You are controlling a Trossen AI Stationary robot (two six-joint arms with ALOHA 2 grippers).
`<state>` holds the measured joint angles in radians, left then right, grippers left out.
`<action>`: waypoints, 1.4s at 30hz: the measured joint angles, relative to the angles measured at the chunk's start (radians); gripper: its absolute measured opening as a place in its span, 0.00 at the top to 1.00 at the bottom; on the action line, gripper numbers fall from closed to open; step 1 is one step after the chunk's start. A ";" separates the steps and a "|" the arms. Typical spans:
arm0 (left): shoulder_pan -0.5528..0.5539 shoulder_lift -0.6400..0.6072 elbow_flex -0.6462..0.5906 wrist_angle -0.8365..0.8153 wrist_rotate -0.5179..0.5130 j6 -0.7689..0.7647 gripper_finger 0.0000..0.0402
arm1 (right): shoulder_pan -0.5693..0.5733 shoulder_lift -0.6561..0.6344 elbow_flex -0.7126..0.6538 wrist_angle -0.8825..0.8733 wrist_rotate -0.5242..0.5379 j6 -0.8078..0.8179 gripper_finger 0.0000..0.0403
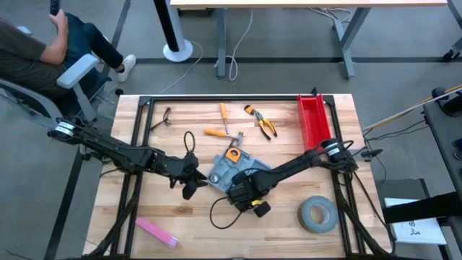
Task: Prefit tool cases
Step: Remove the bottom yellow screwdriver bit set from the gray pre-fit tool case
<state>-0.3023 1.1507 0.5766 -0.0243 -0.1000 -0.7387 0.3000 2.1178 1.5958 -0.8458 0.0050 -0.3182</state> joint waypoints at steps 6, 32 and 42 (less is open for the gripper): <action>0.000 0.000 0.000 0.000 0.009 0.000 0.66 | -0.004 -0.001 0.055 -0.069 0.033 -0.019 0.82; -0.024 0.000 -0.001 -0.001 0.034 -0.002 0.66 | -0.369 -0.153 0.152 -0.155 0.157 -0.166 0.83; -0.024 0.000 -0.003 -0.001 0.034 0.002 0.66 | -0.555 -0.160 0.151 -0.134 0.155 -0.244 0.83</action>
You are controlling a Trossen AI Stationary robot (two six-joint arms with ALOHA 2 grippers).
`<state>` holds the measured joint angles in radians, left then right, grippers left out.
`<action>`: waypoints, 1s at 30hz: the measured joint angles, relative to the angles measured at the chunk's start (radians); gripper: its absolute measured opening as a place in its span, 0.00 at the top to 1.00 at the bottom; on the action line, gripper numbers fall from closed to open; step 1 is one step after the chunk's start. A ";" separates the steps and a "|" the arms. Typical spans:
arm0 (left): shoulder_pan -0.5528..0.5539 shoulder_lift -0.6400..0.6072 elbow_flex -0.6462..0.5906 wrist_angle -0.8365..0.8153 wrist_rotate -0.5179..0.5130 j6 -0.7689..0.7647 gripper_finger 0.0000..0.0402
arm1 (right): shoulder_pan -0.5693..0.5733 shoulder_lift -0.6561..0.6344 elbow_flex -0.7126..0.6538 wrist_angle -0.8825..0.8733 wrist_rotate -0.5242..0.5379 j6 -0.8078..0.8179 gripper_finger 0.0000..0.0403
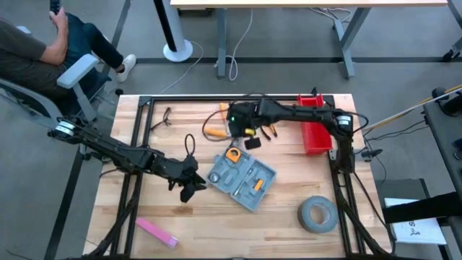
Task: Prefit tool cases
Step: Remove the bottom yellow screwdriver bit set from the gray pre-fit tool case
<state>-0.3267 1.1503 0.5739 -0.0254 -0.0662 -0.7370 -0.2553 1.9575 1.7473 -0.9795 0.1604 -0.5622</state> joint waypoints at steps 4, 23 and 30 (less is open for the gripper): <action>0.000 0.000 0.000 0.000 0.000 0.002 0.66 | -0.067 0.000 0.000 0.023 0.000 -0.016 0.81; 0.000 0.000 0.000 0.004 -0.002 0.000 0.66 | -0.194 0.000 -0.035 0.190 -0.117 -0.062 0.81; -0.002 0.000 0.000 0.010 -0.002 -0.005 0.66 | -0.227 0.012 -0.158 0.282 -0.143 -0.028 0.82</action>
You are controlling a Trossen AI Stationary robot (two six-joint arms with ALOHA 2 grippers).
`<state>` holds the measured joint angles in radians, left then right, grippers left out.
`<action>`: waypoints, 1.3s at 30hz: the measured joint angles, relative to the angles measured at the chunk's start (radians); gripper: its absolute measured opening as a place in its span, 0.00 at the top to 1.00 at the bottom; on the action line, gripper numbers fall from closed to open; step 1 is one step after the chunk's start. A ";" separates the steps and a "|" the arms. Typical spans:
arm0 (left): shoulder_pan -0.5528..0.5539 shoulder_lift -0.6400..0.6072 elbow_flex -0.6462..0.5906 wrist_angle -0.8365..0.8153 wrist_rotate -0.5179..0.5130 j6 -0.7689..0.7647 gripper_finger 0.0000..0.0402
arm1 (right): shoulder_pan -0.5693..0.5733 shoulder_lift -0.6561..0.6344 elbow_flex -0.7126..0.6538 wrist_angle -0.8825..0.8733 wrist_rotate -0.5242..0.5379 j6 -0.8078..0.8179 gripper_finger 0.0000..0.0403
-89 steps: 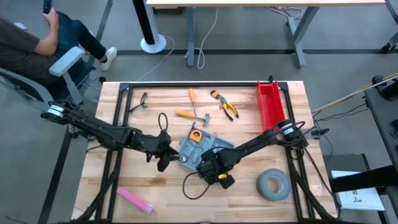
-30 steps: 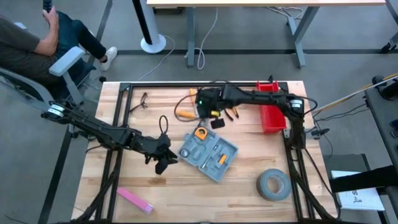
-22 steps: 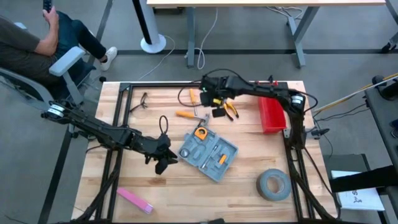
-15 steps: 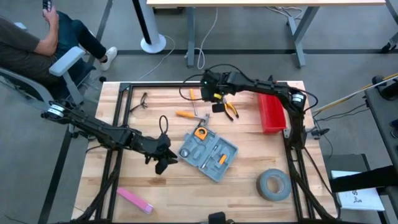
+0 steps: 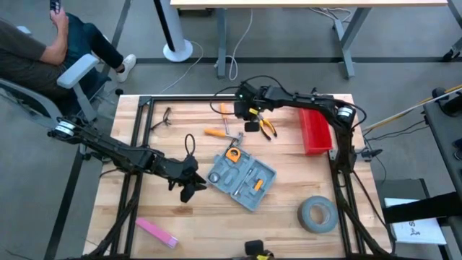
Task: Prefit tool cases
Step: Remove the bottom yellow screwdriver bit set from the gray pre-fit tool case, then remove the transparent flat screwdriver from the gray pre-fit tool case
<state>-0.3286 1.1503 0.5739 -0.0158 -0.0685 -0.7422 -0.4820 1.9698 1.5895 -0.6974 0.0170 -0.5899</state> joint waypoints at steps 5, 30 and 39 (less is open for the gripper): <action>0.000 0.000 0.000 0.002 0.000 0.001 0.66 | -0.022 0.058 -0.017 0.005 0.001 0.021 0.79; -0.013 0.000 0.000 0.005 0.000 -0.009 0.66 | -0.077 0.149 -0.018 0.014 -0.098 0.120 0.65; -0.018 0.000 0.000 0.008 0.000 -0.002 0.66 | -0.056 0.092 0.024 -0.159 -0.104 0.100 0.59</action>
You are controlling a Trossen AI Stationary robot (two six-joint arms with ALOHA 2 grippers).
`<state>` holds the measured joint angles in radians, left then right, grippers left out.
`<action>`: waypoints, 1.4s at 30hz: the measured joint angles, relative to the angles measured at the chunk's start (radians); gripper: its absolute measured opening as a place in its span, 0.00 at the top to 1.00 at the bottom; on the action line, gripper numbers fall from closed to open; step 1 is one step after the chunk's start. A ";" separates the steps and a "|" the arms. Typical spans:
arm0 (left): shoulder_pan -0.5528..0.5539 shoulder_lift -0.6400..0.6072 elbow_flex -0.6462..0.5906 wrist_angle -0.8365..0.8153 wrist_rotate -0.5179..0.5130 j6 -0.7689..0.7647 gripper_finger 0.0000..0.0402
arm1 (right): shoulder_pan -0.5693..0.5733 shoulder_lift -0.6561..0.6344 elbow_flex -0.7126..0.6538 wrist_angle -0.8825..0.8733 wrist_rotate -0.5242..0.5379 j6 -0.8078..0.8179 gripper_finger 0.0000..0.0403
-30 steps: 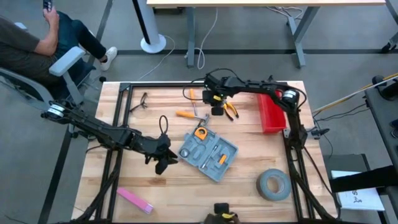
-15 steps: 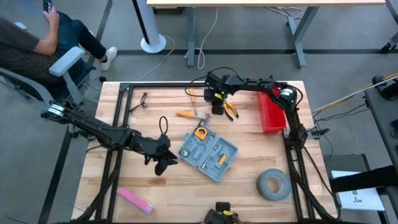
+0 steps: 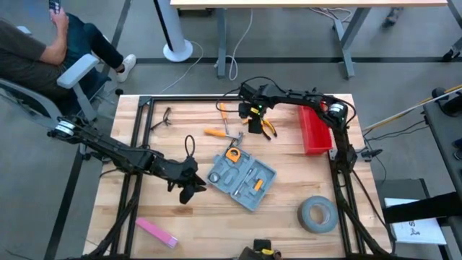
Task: Prefit tool cases
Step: Remove the transparent flat screwdriver from the gray pre-fit tool case
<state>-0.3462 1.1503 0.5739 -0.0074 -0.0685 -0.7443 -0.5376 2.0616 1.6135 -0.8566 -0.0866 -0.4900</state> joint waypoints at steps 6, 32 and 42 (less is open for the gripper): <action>0.000 0.000 0.000 0.000 0.000 0.012 0.66 | 0.060 -0.076 0.000 -0.043 -0.002 0.001 0.61; -0.002 0.000 0.000 -0.007 -0.002 0.022 0.66 | 0.597 -0.125 -0.011 -0.026 0.007 0.134 0.57; -0.002 0.000 0.000 -0.009 -0.002 0.015 0.66 | 0.709 -0.047 -0.013 -0.019 0.087 0.090 0.60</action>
<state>-0.3481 1.1507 0.5739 -0.0162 -0.0704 -0.7297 0.1718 2.0143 1.6005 -0.8759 0.0006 -0.4000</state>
